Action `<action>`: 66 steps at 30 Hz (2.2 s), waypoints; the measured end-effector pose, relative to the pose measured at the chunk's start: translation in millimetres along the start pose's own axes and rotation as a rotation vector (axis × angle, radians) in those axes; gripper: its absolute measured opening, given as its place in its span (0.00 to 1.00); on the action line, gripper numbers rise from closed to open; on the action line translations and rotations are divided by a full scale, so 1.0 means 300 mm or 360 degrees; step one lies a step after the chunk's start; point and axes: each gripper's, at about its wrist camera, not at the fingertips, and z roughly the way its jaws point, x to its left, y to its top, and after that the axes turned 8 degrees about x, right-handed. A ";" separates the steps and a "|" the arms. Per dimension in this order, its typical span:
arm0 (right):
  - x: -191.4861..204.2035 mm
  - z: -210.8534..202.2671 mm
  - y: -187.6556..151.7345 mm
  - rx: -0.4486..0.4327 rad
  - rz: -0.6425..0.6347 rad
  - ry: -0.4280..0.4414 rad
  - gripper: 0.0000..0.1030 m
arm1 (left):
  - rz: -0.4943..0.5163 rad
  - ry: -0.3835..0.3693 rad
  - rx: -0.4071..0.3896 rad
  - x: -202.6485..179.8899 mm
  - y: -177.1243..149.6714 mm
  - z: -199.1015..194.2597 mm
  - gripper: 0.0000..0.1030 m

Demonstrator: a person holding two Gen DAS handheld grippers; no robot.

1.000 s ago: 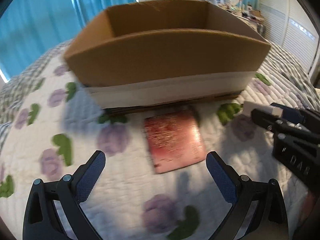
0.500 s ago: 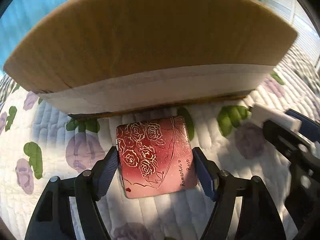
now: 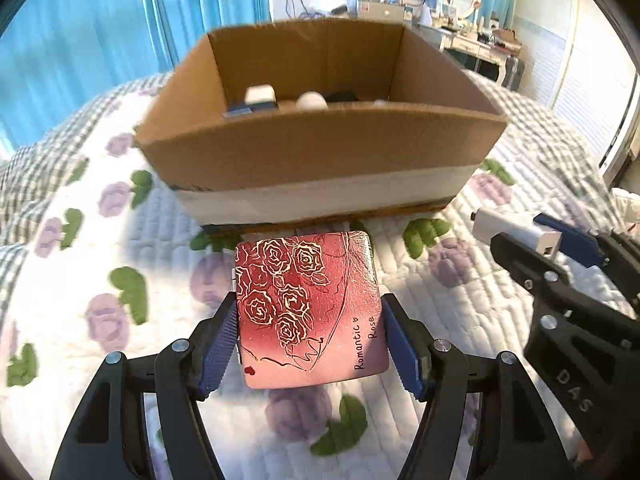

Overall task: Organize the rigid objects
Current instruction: 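Drop the rose card and white charger into the box and release both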

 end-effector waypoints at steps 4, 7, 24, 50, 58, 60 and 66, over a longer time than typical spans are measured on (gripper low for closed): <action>0.014 -0.068 -0.019 -0.0045 -0.0010 0.0015 0.40 | -0.0011 -0.0032 -0.0081 0.030 0.007 -0.087 0.68; 0.021 -0.133 -0.027 -0.0112 -0.0027 -0.0031 0.40 | -0.0016 -0.0045 -0.0139 0.064 0.013 -0.154 0.68; 0.021 -0.430 0.164 -0.0448 -0.0092 0.0120 0.40 | 0.0011 -0.0064 -0.0364 0.124 0.245 -0.408 0.68; -0.015 0.196 0.655 -0.0071 -0.0147 0.0245 0.40 | 0.0046 0.0074 -0.0261 0.198 0.569 -0.050 0.68; -0.017 0.258 0.639 -0.0049 -0.0121 0.0261 0.41 | 0.0070 0.0095 -0.0230 0.195 0.544 -0.004 0.68; -0.030 0.239 0.633 -0.0059 -0.0091 0.0295 0.41 | 0.0064 0.0086 -0.0228 0.194 0.538 -0.013 0.68; -0.072 0.111 0.565 -0.0154 -0.0050 0.0250 0.41 | 0.0083 0.0057 -0.0247 0.168 0.522 -0.081 0.68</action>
